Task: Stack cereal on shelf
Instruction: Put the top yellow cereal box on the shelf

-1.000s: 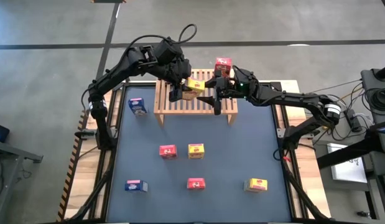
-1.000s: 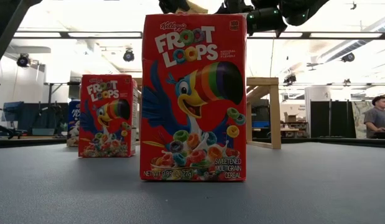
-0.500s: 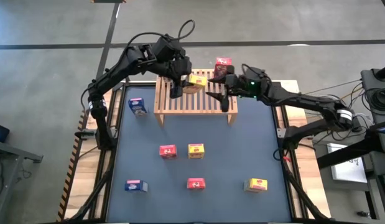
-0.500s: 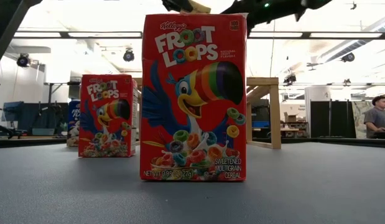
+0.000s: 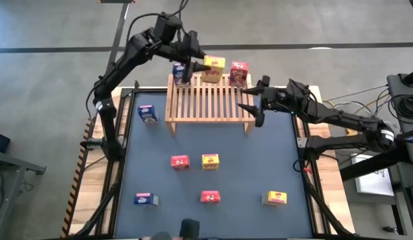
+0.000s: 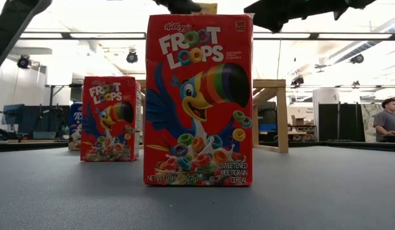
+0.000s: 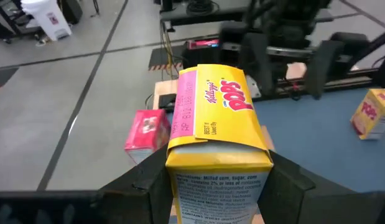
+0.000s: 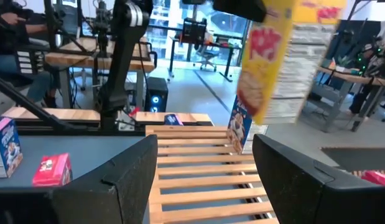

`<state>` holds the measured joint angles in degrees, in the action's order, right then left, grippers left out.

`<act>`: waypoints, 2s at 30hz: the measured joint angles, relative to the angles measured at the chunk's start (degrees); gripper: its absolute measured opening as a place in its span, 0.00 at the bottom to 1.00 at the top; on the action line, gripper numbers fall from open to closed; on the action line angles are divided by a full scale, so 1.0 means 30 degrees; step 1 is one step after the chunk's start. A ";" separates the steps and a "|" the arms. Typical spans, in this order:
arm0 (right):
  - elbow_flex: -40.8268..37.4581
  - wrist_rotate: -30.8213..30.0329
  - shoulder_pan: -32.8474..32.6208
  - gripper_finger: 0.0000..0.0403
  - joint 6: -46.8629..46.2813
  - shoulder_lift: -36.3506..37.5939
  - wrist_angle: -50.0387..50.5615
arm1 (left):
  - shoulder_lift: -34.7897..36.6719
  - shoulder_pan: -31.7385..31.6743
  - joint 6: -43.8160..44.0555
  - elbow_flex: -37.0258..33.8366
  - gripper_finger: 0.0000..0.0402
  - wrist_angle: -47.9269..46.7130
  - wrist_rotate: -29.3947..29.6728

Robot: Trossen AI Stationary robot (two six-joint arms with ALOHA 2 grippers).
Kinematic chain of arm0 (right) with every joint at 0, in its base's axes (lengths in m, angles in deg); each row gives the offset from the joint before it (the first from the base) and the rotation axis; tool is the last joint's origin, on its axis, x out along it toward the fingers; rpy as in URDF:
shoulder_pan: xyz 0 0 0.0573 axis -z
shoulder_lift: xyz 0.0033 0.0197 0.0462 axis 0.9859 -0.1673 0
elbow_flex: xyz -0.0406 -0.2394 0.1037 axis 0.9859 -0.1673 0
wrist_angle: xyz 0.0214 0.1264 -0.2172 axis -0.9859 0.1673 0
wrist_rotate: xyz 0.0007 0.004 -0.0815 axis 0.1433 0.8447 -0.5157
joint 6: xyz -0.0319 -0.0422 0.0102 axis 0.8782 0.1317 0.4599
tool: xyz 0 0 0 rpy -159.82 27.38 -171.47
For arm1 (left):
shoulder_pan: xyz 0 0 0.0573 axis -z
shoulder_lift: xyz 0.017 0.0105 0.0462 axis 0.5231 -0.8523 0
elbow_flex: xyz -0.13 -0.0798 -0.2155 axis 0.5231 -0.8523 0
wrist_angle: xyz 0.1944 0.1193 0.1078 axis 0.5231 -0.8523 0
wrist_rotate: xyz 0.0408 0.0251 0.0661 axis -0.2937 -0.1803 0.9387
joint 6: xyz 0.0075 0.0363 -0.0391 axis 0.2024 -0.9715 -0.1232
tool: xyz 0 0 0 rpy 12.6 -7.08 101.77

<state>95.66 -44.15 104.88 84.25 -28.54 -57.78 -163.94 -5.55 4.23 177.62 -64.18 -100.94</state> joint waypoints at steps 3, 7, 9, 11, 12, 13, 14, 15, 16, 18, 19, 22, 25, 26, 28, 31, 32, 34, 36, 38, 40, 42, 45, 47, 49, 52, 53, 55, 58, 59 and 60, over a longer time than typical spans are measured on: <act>-0.0407 0.0006 0.0000 0.62 -0.0203 0.0238 -0.0216 | -0.0608 -0.0462 0.0061 0.0000 0.41 0.0602 -0.0252; -0.0455 0.0006 0.0000 0.62 -0.0221 0.0193 -0.0356 | -0.1529 -0.1064 0.0053 -0.0007 0.41 0.0937 -0.1405; -0.0455 0.0006 0.0000 0.62 -0.0228 0.0171 -0.0349 | -0.1935 -0.1393 0.0084 -0.0007 0.41 0.0988 -0.2009; -0.0455 0.0012 0.0000 0.62 -0.0235 0.0177 -0.0344 | -0.2287 -0.1717 0.0166 -0.0007 0.41 0.0968 -0.2392; -0.0455 0.0013 0.0000 0.62 -0.0240 0.0188 -0.0349 | -0.2447 -0.1868 0.0248 -0.0007 0.41 0.0981 -0.2579; -0.0455 0.0013 0.0000 0.62 -0.0265 0.0193 -0.0349 | -0.2565 -0.2018 0.0272 -0.0007 0.41 0.0973 -0.2853; -0.0455 0.0017 0.0000 0.62 -0.0312 0.0193 -0.0347 | -0.2664 -0.2173 0.0279 -0.0014 0.41 0.0973 -0.3057; -0.0455 0.0021 0.0000 0.62 -0.0323 0.0193 -0.0341 | -0.2776 -0.2264 0.0279 -0.0015 0.41 0.0991 -0.3210; -0.0462 0.0021 0.0000 0.62 -0.0323 0.0193 -0.0341 | -0.2817 -0.2342 0.0273 -0.0015 0.41 0.1035 -0.3208; -0.0470 0.0021 0.0000 0.62 -0.0323 0.0186 -0.0341 | -0.2879 -0.2443 0.0241 -0.0015 0.41 0.1060 -0.3244; -0.0470 0.0017 0.0000 0.62 -0.0323 0.0186 -0.0345 | -0.2914 -0.2466 0.0165 -0.0015 0.41 0.1148 -0.3257; -0.0499 0.0021 0.0000 0.62 -0.0323 0.0171 -0.0341 | -0.2968 -0.2518 0.0126 -0.0015 0.41 0.1494 -0.3251; -0.0499 0.0021 0.0000 0.62 -0.0323 0.0171 -0.0341 | -0.2972 -0.2525 0.0019 -0.0044 0.41 0.2018 -0.3366; -0.0499 0.0021 0.0000 0.62 -0.0323 0.0171 -0.0341 | -0.2972 -0.2525 -0.0046 -0.0064 0.41 0.2073 -0.3632; -0.0513 0.0021 0.0000 0.62 -0.0330 0.0171 -0.0334 | -0.2972 -0.2518 -0.0187 -0.0178 0.41 0.2021 -0.4245; -0.0585 0.0021 0.0000 0.62 -0.0330 0.0171 -0.0272 | -0.2972 -0.2518 -0.0364 -0.0546 0.41 0.2262 -0.4614; -0.0606 0.0023 0.0000 0.62 -0.0330 0.0171 -0.0249 | -0.2972 -0.2518 -0.0369 -0.0699 0.41 0.2397 -0.4614; -0.0658 0.0024 0.0000 0.62 -0.0335 0.0171 -0.0247 | -0.2972 -0.2518 -0.0362 -0.1160 0.41 0.2793 -0.4618; -0.0744 0.0035 0.0000 0.62 -0.0337 0.0171 -0.0254 | -0.2972 -0.2525 -0.0369 -0.1687 0.41 0.3107 -0.4621; -0.0889 0.0036 0.0000 0.62 -0.0412 0.0171 -0.0267 | -0.2972 -0.2560 -0.0404 -0.2244 0.41 0.3395 -0.4614; -0.1029 0.0035 0.0000 0.62 -0.0483 0.0164 -0.0311 | -0.2940 -0.2613 -0.0376 -0.2931 0.41 0.4278 -0.4618; -0.1171 0.0041 0.0000 0.62 -0.0476 0.0171 -0.0347 | -0.2896 -0.2727 -0.0302 -0.3446 0.41 0.4821 -0.4614; -0.1235 0.0035 0.0000 0.62 -0.0476 0.0171 -0.0334 | -0.2775 -0.2968 -0.0150 -0.3897 0.41 0.5367 -0.4614; -0.1235 0.0035 0.0000 0.62 -0.0472 0.0188 -0.0363 | -0.2676 -0.3151 -0.0118 -0.4066 0.41 0.5523 -0.4614; -0.1235 0.0035 0.0000 0.62 -0.0395 0.0193 -0.0371 | -0.2651 -0.3346 -0.0039 -0.4173 0.41 0.5469 -0.4738; -0.1235 0.0035 0.0000 0.62 -0.0351 0.0193 -0.0396 | -0.2651 -0.3642 -0.0003 -0.4373 0.41 0.5345 -0.5375; -0.1235 0.0035 0.0000 0.62 -0.0345 0.0193 -0.0418 | -0.2651 -0.3721 -0.0005 -0.4379 0.41 0.5357 -0.5577; -0.1235 0.0035 0.0000 0.62 -0.0337 0.0193 -0.0421 | -0.2651 -0.3819 -0.0005 -0.4379 0.41 0.5384 -0.5758; -0.1235 0.0035 0.0000 0.62 -0.0271 0.0193 -0.0421 | -0.2651 -0.3810 -0.0046 -0.4343 0.41 0.5392 -0.5762; -0.1235 0.0035 0.0000 0.62 -0.0238 0.0193 -0.0421 | -0.2651 -0.3800 -0.0049 -0.4284 0.41 0.5351 -0.5777; -0.1235 0.0035 0.0000 0.62 -0.0228 0.0193 -0.0421 | -0.2651 -0.3800 -0.0049 -0.4249 0.41 0.5371 -0.5818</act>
<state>91.96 -44.04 104.88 83.57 -27.96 -59.05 -171.89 -16.95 4.08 164.88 -48.07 -118.39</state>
